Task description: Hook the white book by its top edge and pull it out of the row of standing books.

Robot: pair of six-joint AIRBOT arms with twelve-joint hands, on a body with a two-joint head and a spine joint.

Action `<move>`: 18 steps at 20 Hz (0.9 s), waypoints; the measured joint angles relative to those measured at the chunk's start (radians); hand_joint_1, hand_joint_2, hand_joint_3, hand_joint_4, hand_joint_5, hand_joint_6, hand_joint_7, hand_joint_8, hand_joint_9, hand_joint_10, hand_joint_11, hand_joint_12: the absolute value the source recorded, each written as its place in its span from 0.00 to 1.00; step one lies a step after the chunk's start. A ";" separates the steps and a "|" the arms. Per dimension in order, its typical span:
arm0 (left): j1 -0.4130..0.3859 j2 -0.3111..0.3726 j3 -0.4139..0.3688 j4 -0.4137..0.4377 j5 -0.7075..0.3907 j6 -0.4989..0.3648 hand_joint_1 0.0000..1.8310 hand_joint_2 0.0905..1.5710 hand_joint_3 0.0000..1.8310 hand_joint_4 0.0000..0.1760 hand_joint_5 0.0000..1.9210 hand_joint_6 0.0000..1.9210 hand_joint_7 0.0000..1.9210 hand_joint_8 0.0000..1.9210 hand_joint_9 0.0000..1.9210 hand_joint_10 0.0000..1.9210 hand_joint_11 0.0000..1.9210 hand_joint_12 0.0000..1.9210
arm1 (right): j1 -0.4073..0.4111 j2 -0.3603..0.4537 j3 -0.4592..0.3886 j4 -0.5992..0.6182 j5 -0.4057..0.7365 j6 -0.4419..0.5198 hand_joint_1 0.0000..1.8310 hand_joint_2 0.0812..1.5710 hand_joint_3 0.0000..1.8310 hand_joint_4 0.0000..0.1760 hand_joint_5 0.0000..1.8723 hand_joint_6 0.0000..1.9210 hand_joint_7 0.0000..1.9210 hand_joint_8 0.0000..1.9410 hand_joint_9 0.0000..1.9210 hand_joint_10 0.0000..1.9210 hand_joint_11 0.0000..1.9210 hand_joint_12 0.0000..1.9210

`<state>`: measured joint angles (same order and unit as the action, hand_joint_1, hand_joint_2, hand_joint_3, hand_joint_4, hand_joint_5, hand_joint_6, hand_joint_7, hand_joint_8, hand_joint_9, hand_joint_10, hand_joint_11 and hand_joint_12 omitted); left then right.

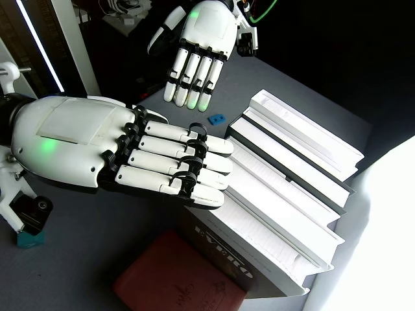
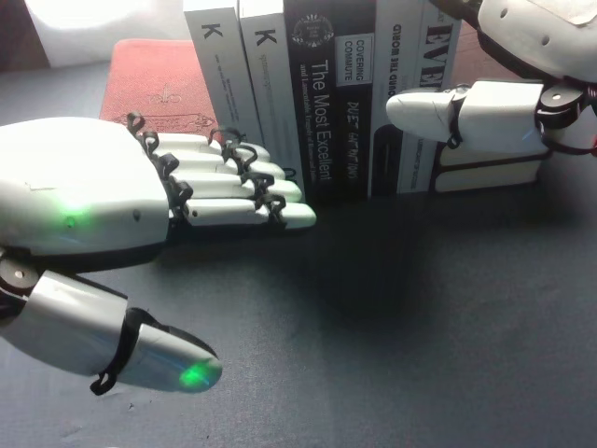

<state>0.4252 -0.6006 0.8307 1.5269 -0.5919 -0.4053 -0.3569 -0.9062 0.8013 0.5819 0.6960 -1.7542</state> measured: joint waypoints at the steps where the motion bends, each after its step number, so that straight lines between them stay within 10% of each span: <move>1: 0.000 0.000 0.004 0.001 0.001 0.000 0.00 0.73 0.00 0.00 0.00 0.00 0.00 0.00 0.00 0.00 0.00 0.00 | 0.000 0.000 -0.003 0.023 0.002 -0.013 0.00 0.72 0.00 0.00 0.00 0.00 0.00 0.00 0.00 0.00 0.00 0.00; 18: 0.000 0.000 0.007 0.003 0.005 -0.031 0.00 0.73 0.00 0.00 0.00 0.00 0.00 0.00 0.00 0.00 0.00 0.00 | -0.053 0.133 -0.238 0.121 0.046 -0.162 0.00 0.72 0.00 0.00 0.00 0.00 0.00 0.00 0.00 0.00 0.00 0.00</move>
<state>0.4248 -0.6006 0.8375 1.5303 -0.5865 -0.4358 -0.4095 -0.7731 0.5629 0.7025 0.7422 -1.9160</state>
